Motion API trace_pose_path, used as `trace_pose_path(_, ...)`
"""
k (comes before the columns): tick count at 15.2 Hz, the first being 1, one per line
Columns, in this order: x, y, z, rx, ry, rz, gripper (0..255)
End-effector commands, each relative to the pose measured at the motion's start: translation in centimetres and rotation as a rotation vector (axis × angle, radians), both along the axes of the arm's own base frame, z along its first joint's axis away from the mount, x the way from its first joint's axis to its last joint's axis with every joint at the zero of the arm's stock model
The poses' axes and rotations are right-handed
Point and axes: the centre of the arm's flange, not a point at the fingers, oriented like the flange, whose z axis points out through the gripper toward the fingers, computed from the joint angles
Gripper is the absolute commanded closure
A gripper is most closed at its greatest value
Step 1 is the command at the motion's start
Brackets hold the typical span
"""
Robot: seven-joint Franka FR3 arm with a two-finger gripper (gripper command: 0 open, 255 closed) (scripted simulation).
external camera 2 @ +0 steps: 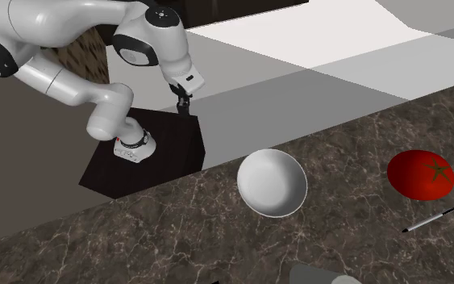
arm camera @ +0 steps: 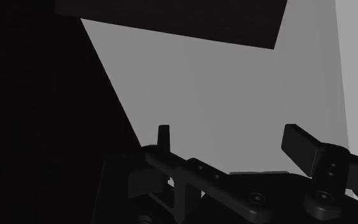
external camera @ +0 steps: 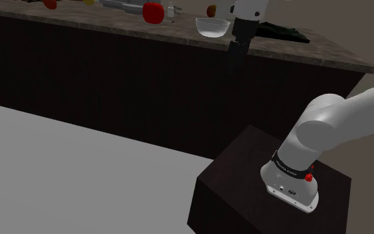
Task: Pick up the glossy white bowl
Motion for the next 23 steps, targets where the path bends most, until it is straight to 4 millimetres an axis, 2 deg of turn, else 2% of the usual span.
trace_pose_path(1, 0.0, 0.0, 0.0, 0.000, 0.000, 0.000, 0)
trace_pose_path(23, 21.2, -14.5, 11.5, -0.026, -0.063, 0.047, 0)
